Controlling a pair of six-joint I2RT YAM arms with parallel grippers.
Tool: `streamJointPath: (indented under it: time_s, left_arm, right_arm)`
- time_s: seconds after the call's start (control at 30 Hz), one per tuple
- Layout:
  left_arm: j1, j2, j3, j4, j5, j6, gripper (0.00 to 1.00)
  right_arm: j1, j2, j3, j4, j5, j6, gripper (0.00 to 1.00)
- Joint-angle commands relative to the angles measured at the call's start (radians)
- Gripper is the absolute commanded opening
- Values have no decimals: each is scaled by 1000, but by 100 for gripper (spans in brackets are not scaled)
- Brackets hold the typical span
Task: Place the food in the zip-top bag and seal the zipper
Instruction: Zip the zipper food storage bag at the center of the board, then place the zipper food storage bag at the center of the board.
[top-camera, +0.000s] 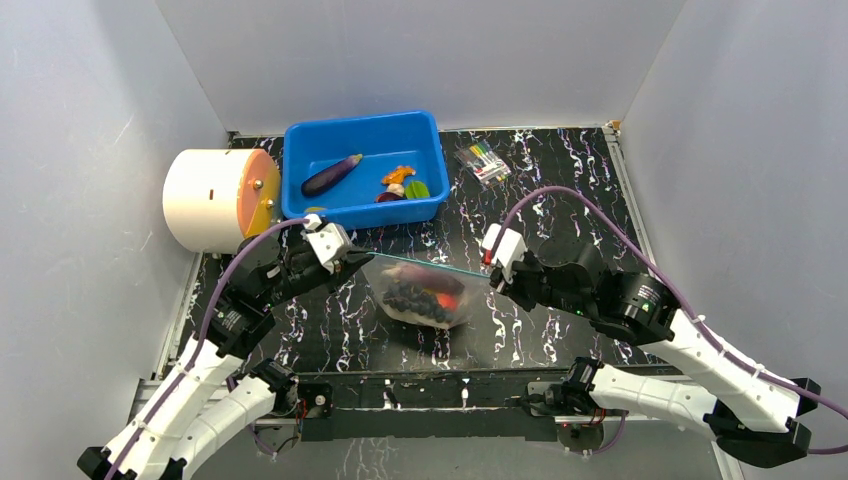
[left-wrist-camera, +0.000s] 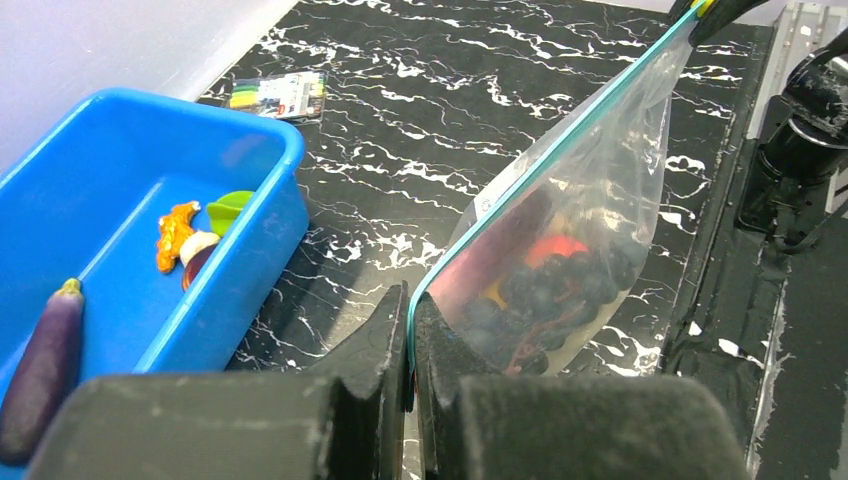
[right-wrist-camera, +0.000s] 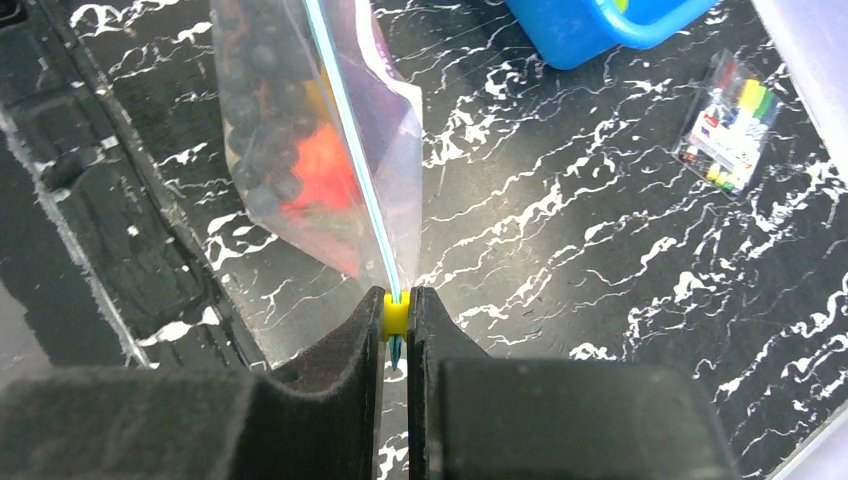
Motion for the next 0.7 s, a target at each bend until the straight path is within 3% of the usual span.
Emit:
streamJointPath:
  time_s: [0.0,0.2,0.3,0.33,0.4,0.5,0.67]
  left_arm:
    - [25,8,79,-62,17,15,0]
    - [24,-11,236,-324,-22,-98,0]
    - [24,6,239,-397,-13,-190,0]
    - [24,39,212,-420,-51,-225,1]
    - [25,69,194,-412,-84,-229,1]
    - [24,104,169,-367,-164,-266,8]
    - [24,107,140,-238,-172,-294,41]
  right_arm:
    - [-12,-32,19,-55,-141,34,0]
    - [-12,-67,-30,129,-469,177,0]
    - [-12,5,-31,167,-482,336,0]
    - [-12,20,-136,315,-487,469,0]
    - [-12,25,-211,441,-489,575,0]
    - [-12,14,-318,578,-380,724,0]
    - [-12,12,-421,617,-47,855,0]
